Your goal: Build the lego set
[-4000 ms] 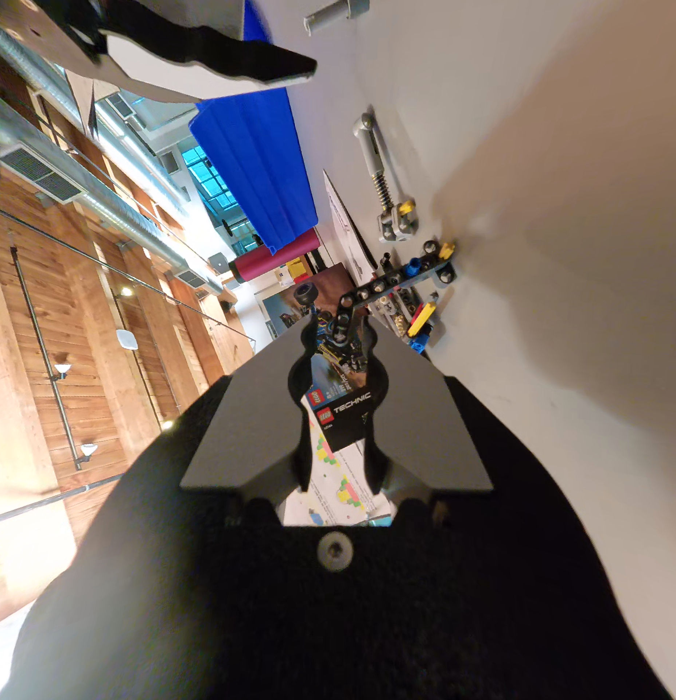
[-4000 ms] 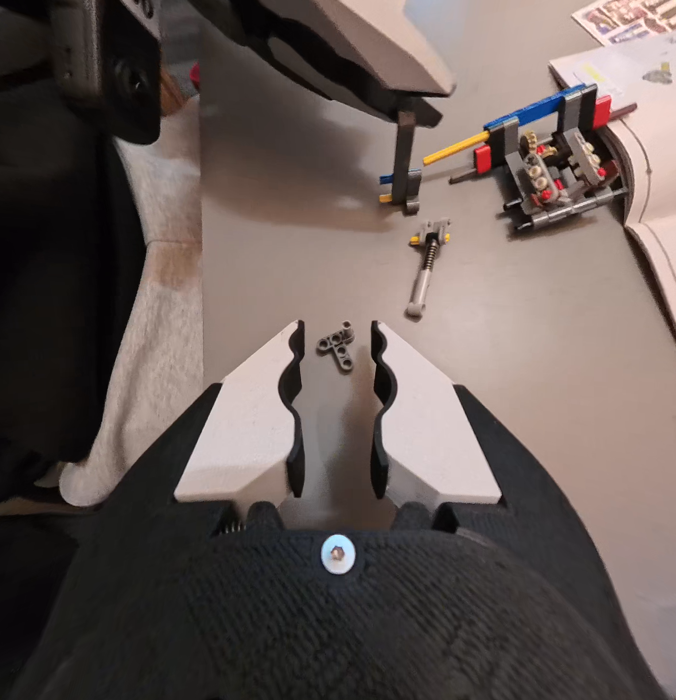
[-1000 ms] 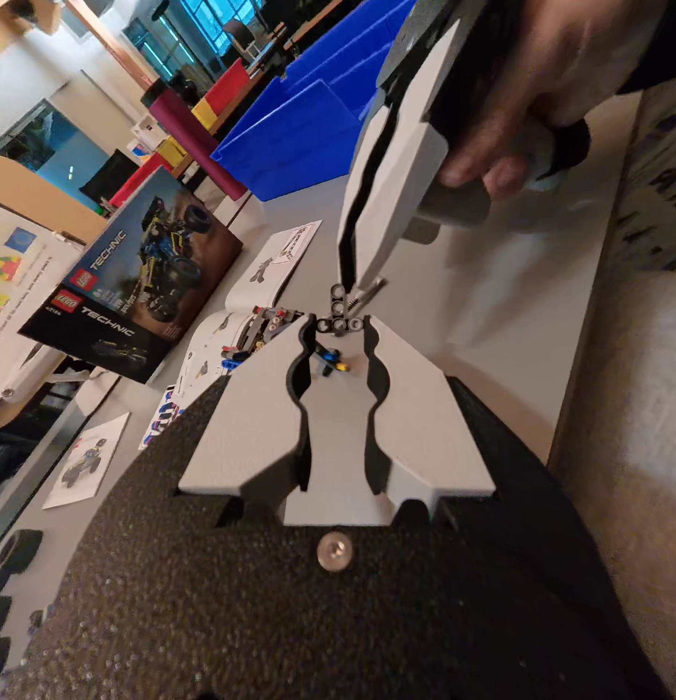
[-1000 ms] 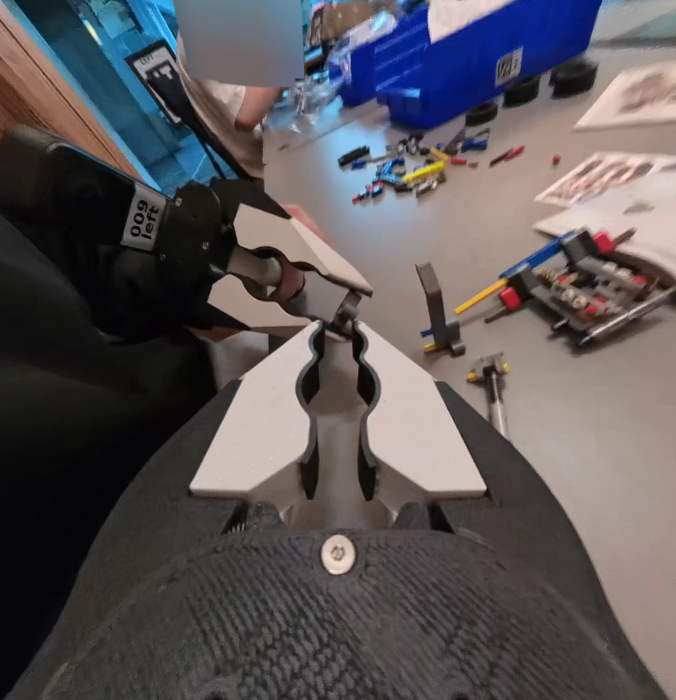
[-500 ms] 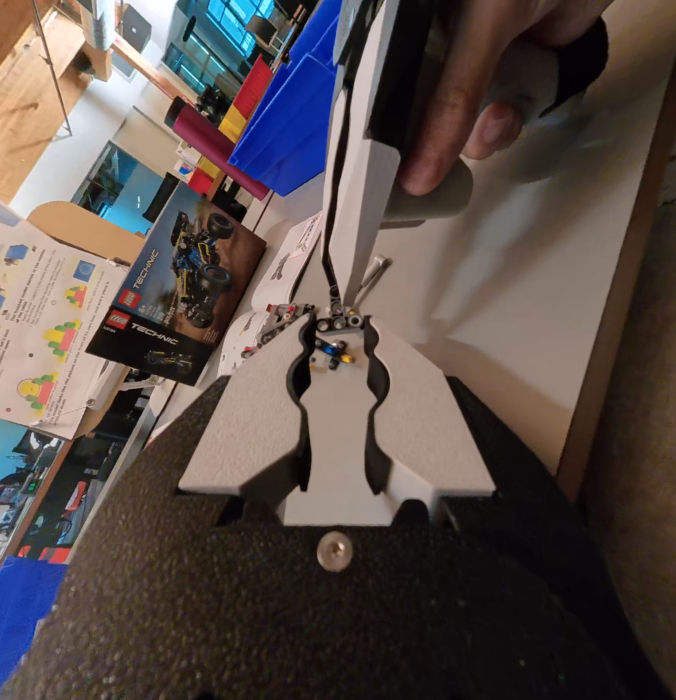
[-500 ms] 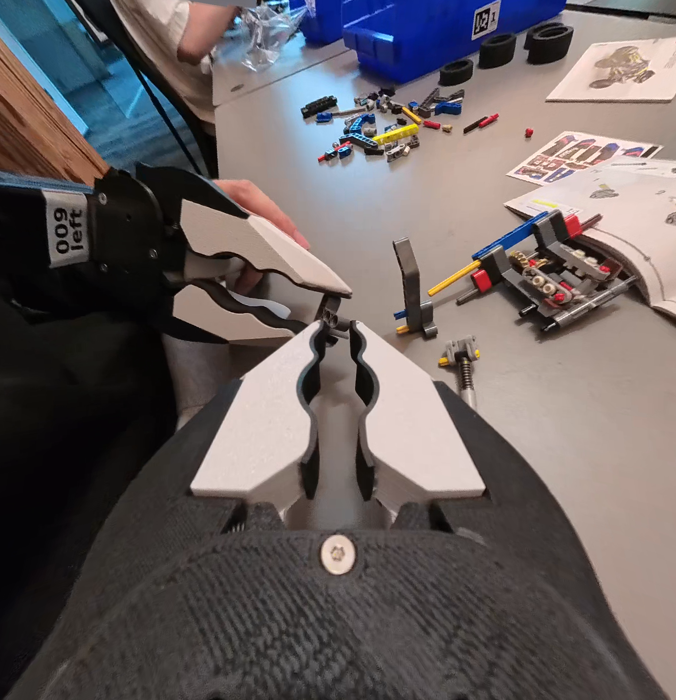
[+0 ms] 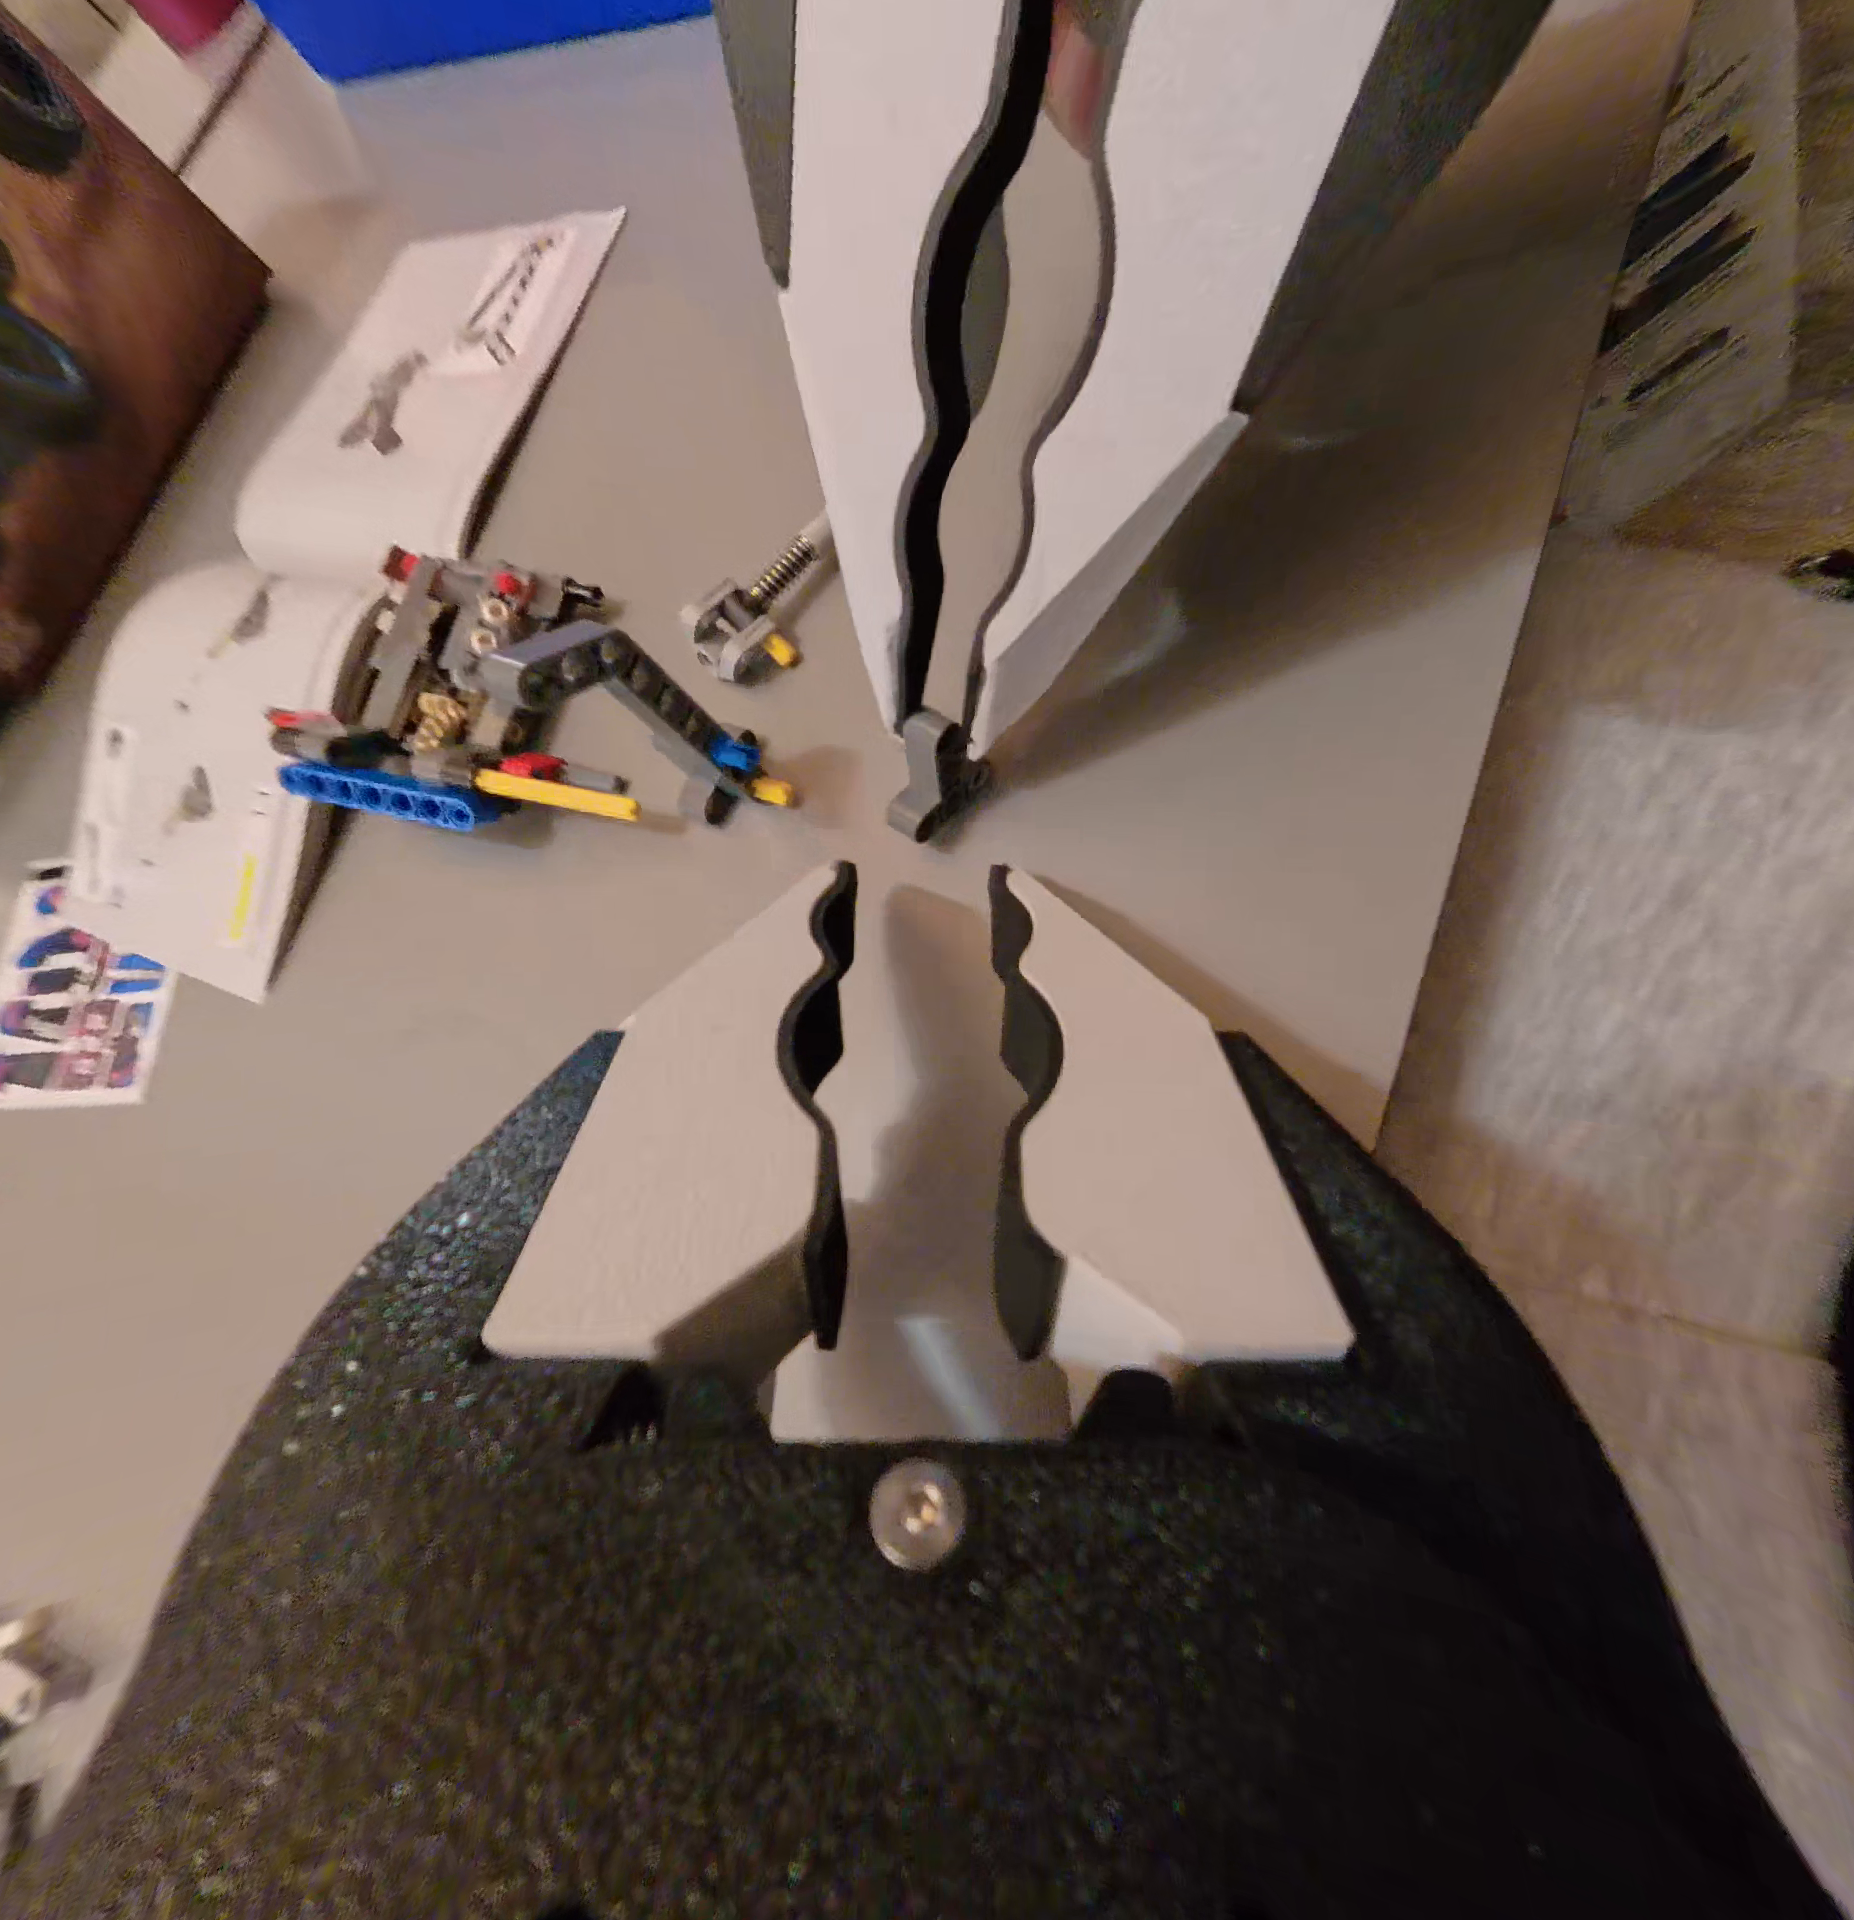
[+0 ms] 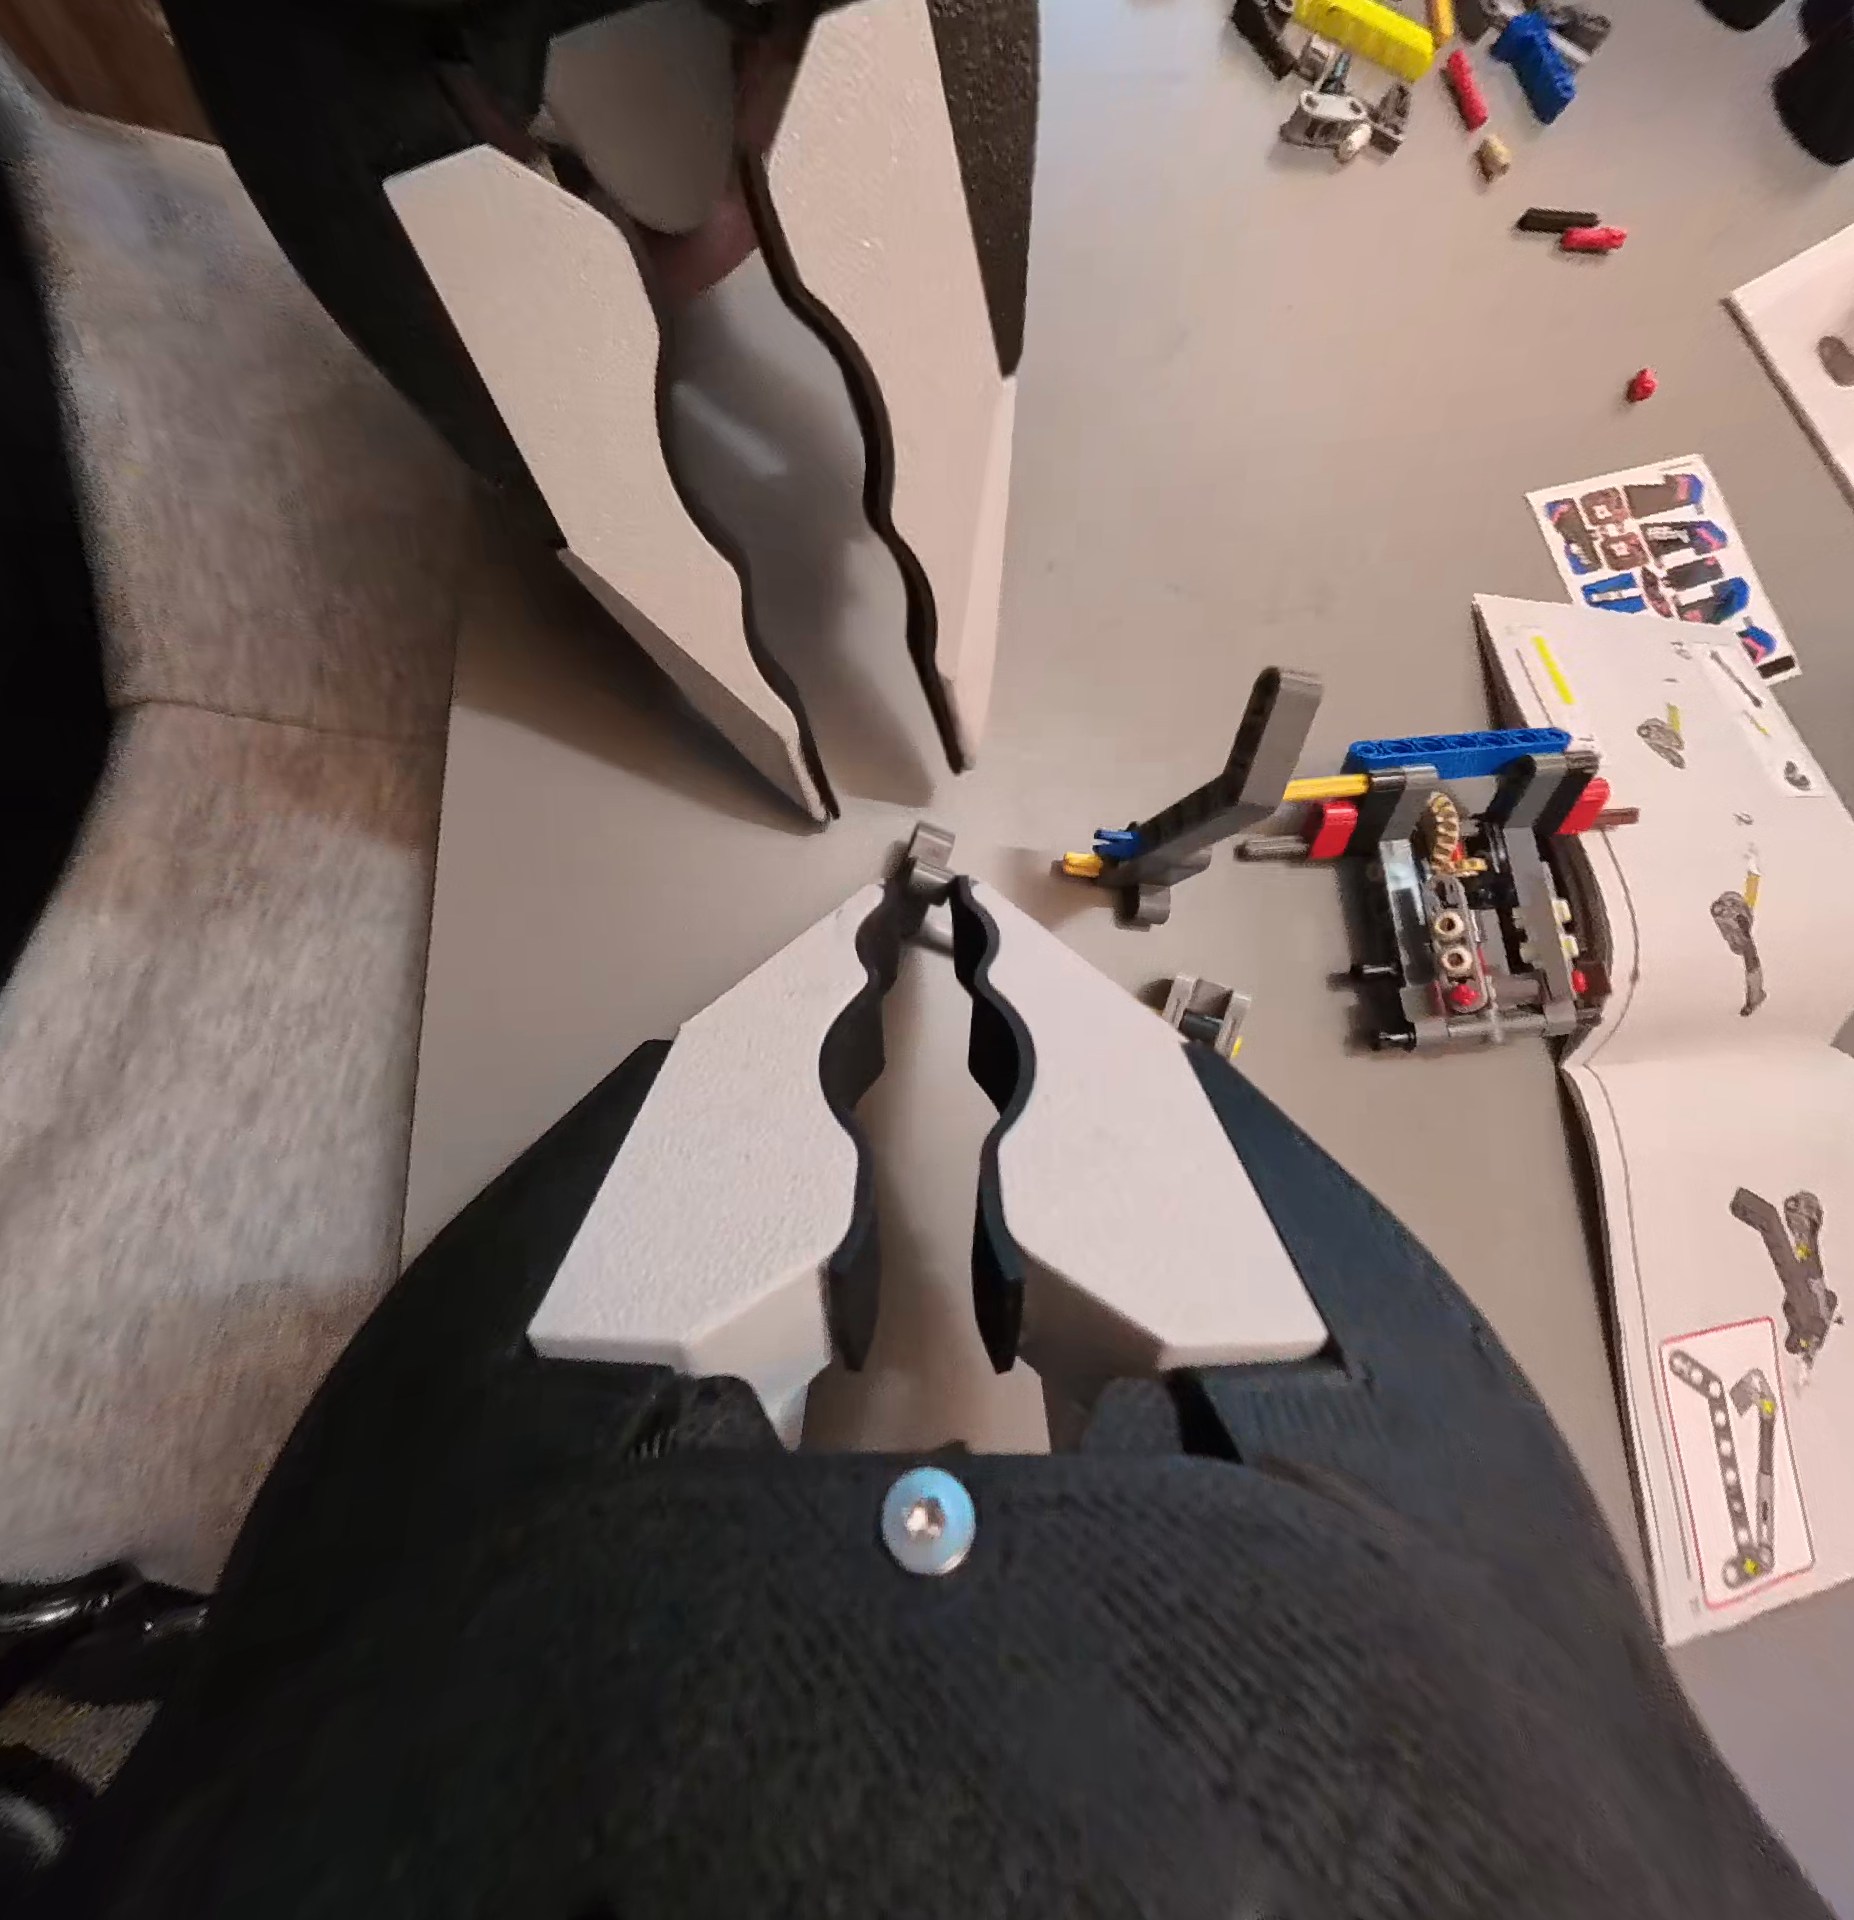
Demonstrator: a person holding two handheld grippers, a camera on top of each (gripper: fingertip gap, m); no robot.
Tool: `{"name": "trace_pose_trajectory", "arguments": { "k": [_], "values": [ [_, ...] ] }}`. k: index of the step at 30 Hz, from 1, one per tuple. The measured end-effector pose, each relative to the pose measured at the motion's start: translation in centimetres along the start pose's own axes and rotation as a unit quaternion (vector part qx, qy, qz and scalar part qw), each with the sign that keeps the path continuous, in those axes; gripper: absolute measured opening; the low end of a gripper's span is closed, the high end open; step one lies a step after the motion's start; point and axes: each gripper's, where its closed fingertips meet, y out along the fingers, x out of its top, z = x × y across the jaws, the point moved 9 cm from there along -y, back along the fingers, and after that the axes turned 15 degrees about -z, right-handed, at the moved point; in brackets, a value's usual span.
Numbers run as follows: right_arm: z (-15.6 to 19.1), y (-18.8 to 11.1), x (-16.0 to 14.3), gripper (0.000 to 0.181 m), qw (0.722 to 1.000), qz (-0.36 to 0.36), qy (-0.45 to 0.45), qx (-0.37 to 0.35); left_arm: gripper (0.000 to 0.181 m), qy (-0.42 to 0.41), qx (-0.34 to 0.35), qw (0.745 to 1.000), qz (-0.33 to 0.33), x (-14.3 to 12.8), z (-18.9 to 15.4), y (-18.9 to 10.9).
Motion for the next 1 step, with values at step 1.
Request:
{"name": "trace_pose_trajectory", "arguments": {
  "k": [1],
  "values": [
    [-0.14,0.13,0.08,0.008,1.000,0.004,0.001,0.002,0.022,-0.013,-0.007,1.000,0.001,-0.03,0.16,0.03]
  ]
}}
